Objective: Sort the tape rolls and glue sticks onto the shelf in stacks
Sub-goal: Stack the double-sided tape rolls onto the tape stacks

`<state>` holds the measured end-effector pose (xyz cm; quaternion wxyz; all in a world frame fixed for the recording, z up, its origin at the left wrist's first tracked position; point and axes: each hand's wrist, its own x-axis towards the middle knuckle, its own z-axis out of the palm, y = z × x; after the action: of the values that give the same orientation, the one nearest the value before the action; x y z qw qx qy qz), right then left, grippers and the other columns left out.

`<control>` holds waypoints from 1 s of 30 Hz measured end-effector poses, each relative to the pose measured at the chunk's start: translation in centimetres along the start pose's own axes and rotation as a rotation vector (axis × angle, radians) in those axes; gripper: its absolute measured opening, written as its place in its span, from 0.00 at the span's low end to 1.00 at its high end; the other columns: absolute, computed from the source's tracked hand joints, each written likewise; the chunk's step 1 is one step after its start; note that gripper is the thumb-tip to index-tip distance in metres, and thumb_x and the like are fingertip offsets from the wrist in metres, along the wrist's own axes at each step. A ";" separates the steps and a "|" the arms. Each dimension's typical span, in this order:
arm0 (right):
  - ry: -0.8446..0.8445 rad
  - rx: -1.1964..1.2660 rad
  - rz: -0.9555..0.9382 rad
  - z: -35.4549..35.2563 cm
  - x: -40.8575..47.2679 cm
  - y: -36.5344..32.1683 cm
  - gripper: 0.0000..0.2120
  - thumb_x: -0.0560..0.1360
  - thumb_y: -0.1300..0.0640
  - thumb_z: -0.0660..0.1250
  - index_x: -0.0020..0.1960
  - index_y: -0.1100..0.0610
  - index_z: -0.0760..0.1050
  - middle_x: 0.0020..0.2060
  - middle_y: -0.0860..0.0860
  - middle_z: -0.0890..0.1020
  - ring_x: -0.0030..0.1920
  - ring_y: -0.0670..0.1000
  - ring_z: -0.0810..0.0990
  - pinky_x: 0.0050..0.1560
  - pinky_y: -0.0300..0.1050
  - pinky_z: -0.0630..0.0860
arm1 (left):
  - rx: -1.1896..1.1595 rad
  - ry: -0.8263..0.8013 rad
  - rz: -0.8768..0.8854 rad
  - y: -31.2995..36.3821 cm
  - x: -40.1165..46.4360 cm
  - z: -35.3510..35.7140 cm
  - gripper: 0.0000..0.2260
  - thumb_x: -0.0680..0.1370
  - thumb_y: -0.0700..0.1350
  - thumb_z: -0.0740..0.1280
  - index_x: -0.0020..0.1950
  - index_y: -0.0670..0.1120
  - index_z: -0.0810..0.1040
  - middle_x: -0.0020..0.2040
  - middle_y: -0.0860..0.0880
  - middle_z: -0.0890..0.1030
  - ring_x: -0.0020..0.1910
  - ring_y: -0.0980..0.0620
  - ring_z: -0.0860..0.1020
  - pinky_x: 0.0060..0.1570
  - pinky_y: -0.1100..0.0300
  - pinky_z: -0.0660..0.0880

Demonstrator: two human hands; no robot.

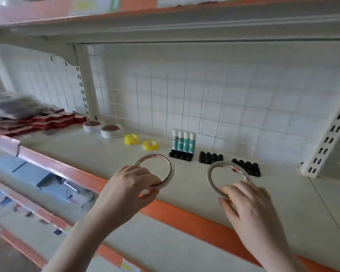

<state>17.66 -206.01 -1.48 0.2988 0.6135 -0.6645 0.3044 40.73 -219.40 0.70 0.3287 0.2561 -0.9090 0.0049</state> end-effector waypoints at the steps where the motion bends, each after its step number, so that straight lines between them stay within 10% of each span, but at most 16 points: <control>1: -0.003 0.010 -0.006 1.1 0.7 -1.5 0.02 0.66 0.60 0.70 0.39 0.56 0.78 0.34 0.49 0.76 0.37 0.54 0.78 0.42 0.47 0.71 | 0.001 0.006 -0.005 -1.7 -0.4 -0.8 0.06 0.71 0.51 0.63 0.41 0.53 0.79 0.35 0.57 0.77 0.36 0.56 0.75 0.40 0.59 0.70; 9: -0.126 0.132 -0.006 7.9 6.1 -10.4 0.14 0.58 0.65 0.80 0.38 0.56 0.78 0.33 0.49 0.76 0.36 0.54 0.78 0.37 0.48 0.76 | 0.005 0.029 -0.064 -12.3 -2.6 -5.0 0.07 0.71 0.51 0.63 0.40 0.52 0.79 0.34 0.57 0.77 0.36 0.57 0.74 0.38 0.60 0.70; 30: -0.115 0.069 -0.030 23.8 21.2 -21.1 0.02 0.61 0.56 0.69 0.33 0.53 0.77 0.30 0.48 0.75 0.34 0.52 0.76 0.40 0.45 0.64 | 0.080 0.017 -0.061 -36.7 2.4 -7.7 0.05 0.69 0.51 0.67 0.40 0.52 0.81 0.34 0.58 0.78 0.35 0.56 0.76 0.33 0.59 0.75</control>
<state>36.72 -239.10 0.53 0.2433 0.6498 -0.6604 0.2869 60.96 -251.06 2.38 0.3260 0.2964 -0.8971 0.0333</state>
